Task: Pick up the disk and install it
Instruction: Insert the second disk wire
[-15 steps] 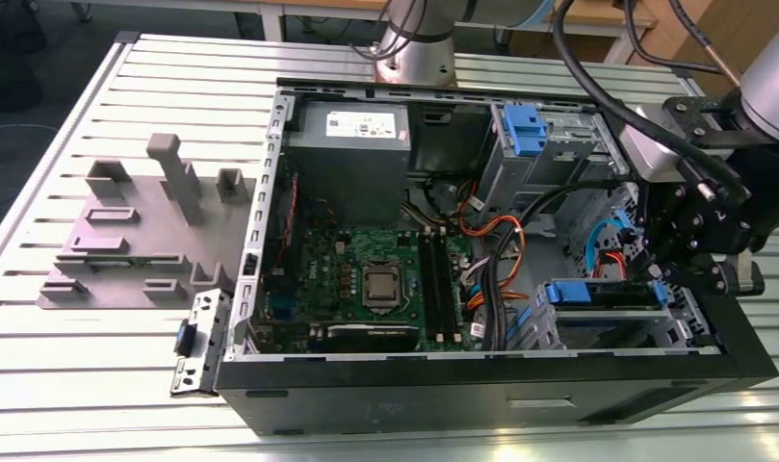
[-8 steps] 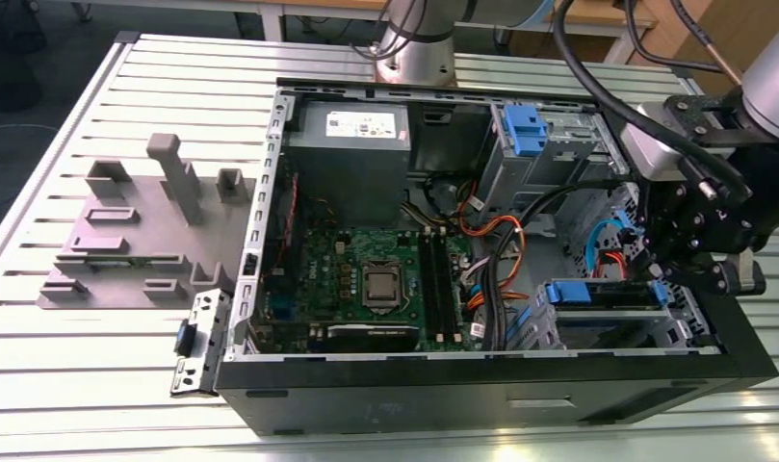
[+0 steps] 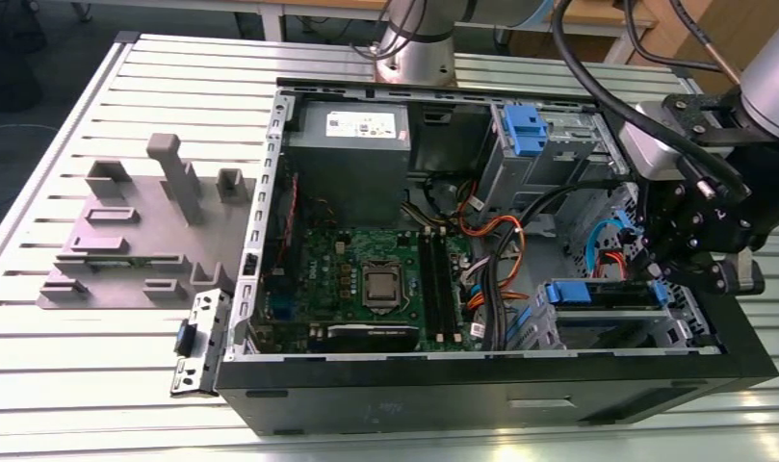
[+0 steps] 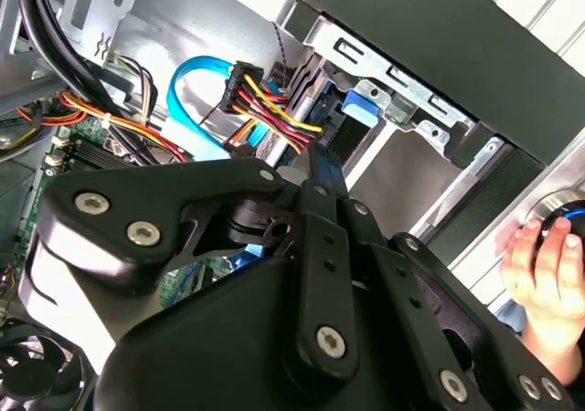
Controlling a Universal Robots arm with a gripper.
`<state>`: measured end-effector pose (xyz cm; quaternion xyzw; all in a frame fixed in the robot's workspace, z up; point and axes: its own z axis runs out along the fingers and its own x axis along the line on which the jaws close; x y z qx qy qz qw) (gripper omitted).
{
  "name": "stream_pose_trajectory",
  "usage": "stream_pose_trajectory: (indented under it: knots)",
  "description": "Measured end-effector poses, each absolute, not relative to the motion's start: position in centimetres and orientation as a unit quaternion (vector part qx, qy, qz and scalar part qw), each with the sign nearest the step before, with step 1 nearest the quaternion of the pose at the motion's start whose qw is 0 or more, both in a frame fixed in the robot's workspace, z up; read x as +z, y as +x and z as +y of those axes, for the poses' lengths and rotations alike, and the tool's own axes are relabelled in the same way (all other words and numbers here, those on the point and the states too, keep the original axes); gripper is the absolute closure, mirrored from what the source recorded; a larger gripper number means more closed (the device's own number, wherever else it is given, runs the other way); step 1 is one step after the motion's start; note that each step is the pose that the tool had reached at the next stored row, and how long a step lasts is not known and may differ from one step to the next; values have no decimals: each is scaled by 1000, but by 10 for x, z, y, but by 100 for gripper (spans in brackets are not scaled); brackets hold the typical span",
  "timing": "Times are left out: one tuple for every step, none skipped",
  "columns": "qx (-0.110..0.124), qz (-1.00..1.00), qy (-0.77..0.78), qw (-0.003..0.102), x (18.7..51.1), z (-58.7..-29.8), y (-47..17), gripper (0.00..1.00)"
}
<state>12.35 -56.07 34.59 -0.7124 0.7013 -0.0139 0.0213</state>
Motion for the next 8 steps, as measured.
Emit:
stream_pose_trajectory:
  knots:
    - [-14,701,-712,21,346,-561,121,89]
    - [-14,701,-712,21,346,-561,117,89]
    - [-14,701,-712,21,346,-561,114,89]
    - [-14,701,-712,21,346,-561,113,89]
    - [-14,701,-712,21,346,-561,112,89]
    - [-14,701,-712,21,346,-561,112,89]
    - [-14,701,-712,21,346,-561,112,89]
    - [-14,701,-712,21,346,-561,112,89]
